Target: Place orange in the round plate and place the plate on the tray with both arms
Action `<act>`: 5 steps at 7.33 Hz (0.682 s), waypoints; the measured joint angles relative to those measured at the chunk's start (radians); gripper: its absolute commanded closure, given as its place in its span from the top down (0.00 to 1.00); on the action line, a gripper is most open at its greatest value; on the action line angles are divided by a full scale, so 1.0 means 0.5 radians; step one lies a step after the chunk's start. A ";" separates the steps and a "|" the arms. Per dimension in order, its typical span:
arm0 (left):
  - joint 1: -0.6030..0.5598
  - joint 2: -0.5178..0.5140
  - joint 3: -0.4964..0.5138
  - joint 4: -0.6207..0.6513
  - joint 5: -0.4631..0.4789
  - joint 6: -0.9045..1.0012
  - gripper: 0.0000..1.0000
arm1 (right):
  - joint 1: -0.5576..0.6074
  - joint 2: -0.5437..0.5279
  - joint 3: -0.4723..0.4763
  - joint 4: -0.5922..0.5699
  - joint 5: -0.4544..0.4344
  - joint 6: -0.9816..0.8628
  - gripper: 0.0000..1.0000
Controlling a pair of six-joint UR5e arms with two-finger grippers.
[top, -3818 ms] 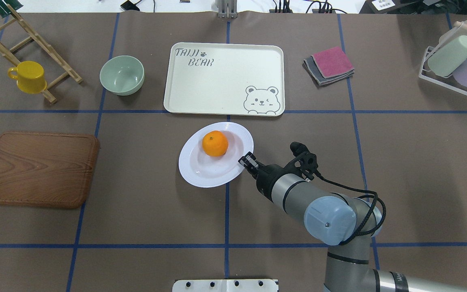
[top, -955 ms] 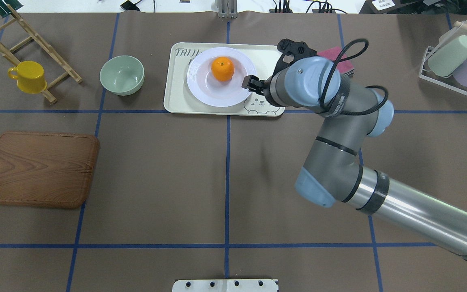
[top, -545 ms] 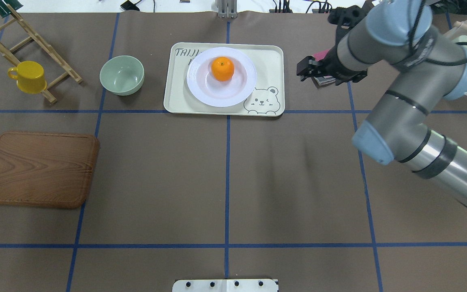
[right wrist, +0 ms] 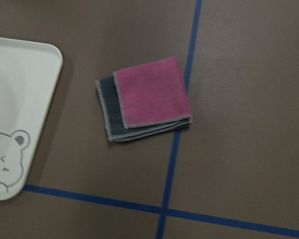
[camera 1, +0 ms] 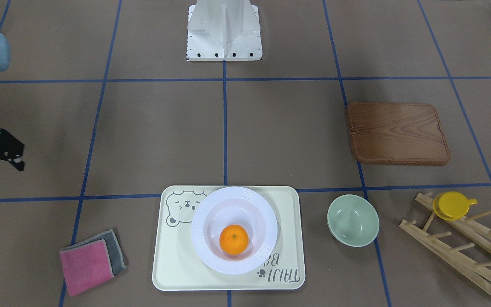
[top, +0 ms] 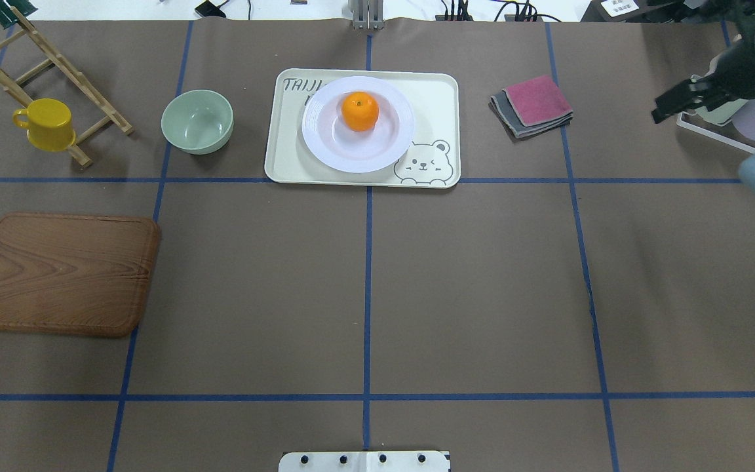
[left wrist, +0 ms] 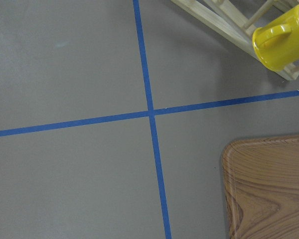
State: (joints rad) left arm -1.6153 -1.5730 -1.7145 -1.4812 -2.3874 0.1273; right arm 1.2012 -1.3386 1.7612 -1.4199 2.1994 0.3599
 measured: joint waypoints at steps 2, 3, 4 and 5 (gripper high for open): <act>0.004 0.008 0.014 0.007 0.001 -0.005 1.00 | 0.225 -0.240 -0.017 -0.001 0.064 -0.552 1.00; 0.004 0.024 0.021 0.005 -0.001 -0.006 1.00 | 0.323 -0.353 -0.026 -0.001 0.095 -0.761 1.00; 0.005 0.043 0.023 0.000 -0.001 -0.005 1.00 | 0.409 -0.452 -0.030 -0.001 0.111 -0.897 1.00; 0.006 0.061 0.018 -0.002 0.000 -0.003 1.00 | 0.481 -0.532 -0.033 -0.001 0.117 -0.961 1.00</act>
State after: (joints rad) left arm -1.6125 -1.5425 -1.7057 -1.4821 -2.3876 0.1256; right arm 1.4417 -1.6044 1.7447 -1.4204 2.2579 -0.1205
